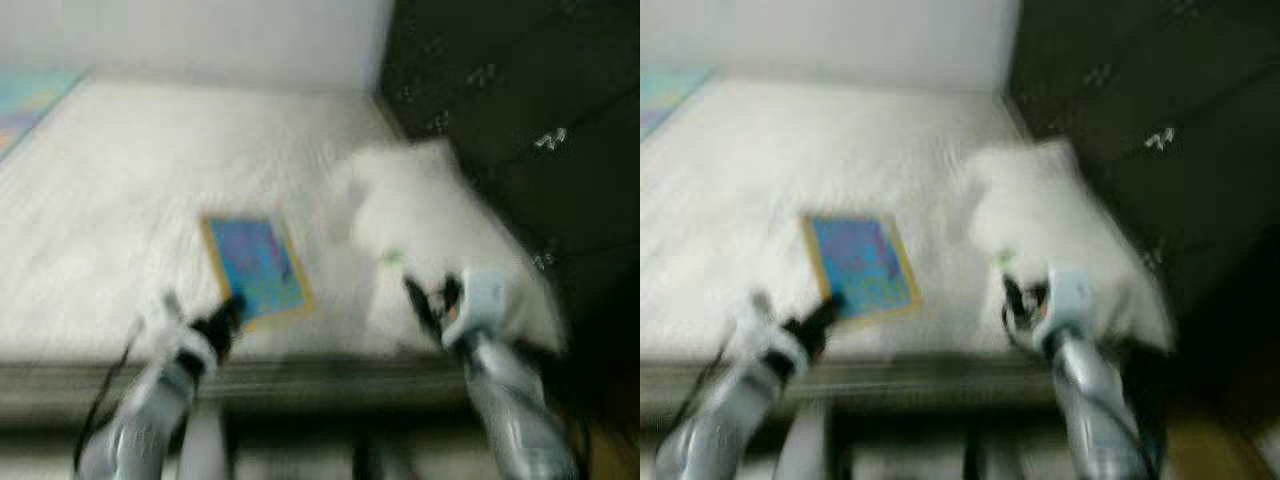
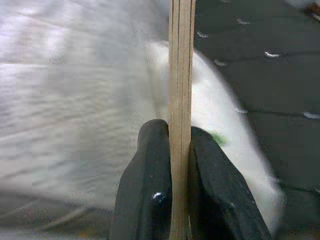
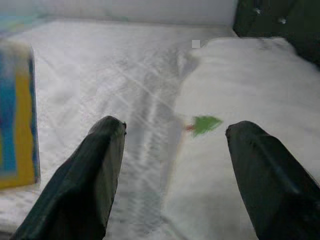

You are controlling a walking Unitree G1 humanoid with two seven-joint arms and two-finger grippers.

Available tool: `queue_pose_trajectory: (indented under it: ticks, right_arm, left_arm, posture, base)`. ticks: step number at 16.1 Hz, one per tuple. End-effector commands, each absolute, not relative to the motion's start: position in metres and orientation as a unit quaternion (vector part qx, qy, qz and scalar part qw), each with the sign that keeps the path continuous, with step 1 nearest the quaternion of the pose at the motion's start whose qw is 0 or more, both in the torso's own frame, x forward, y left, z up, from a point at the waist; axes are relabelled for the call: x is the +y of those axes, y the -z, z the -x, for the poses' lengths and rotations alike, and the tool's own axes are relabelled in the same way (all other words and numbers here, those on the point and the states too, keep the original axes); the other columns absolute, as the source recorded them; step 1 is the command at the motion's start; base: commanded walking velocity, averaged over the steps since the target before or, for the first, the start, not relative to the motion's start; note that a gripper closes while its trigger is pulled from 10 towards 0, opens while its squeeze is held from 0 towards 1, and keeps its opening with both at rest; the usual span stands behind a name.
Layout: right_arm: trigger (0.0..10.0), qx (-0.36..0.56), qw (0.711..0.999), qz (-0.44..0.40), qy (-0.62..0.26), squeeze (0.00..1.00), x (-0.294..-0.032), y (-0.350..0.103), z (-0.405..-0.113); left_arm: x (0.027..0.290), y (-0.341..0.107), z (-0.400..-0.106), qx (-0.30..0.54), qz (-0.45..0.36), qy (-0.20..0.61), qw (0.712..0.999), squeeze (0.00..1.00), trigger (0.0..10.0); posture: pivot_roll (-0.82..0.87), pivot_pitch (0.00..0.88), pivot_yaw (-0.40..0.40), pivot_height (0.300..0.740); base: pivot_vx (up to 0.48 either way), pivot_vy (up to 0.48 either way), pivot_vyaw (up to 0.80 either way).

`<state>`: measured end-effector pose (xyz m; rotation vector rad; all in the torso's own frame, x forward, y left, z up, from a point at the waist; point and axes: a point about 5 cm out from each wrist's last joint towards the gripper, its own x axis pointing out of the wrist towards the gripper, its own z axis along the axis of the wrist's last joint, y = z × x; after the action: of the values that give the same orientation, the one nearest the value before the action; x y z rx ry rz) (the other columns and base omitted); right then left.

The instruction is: Clean up the room

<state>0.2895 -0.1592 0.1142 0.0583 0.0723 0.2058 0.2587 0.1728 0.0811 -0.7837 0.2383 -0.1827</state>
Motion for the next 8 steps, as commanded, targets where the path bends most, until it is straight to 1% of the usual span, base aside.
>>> queue_pose_trajectory:
  ticks: [1, 3, 8]
  right_arm:
    - [10.0, 0.047, 0.993, -0.034, -0.102, 0.00, -0.1604, -0.1094, -0.2863]
    - [10.0, 0.048, 0.993, -0.034, -0.105, 0.00, -0.1602, -0.1095, -0.2866]
    - [10.0, 0.047, 0.992, -0.030, -0.109, 0.00, -0.1594, -0.1094, -0.2870]
  left_arm:
    - [0.1796, -0.0821, -0.2595, 0.110, 0.371, 0.072, 0.919, 0.00, 10.0]
    - [0.1830, -0.0823, -0.2599, 0.102, 0.372, 0.060, 0.921, 0.00, 10.0]
    - [0.1826, -0.0837, -0.2614, 0.087, 0.373, 0.067, 0.921, 0.00, 10.0]
  posture:
    - [-0.13, 0.064, -0.069, 0.612]
    - [-0.13, 0.066, -0.068, 0.612]
    - [-0.13, 0.066, -0.066, 0.612]
  base:
    - [0.000, 0.000, 0.00]
    - [0.000, 0.000, 0.00]
    - [0.000, 0.000, 0.00]
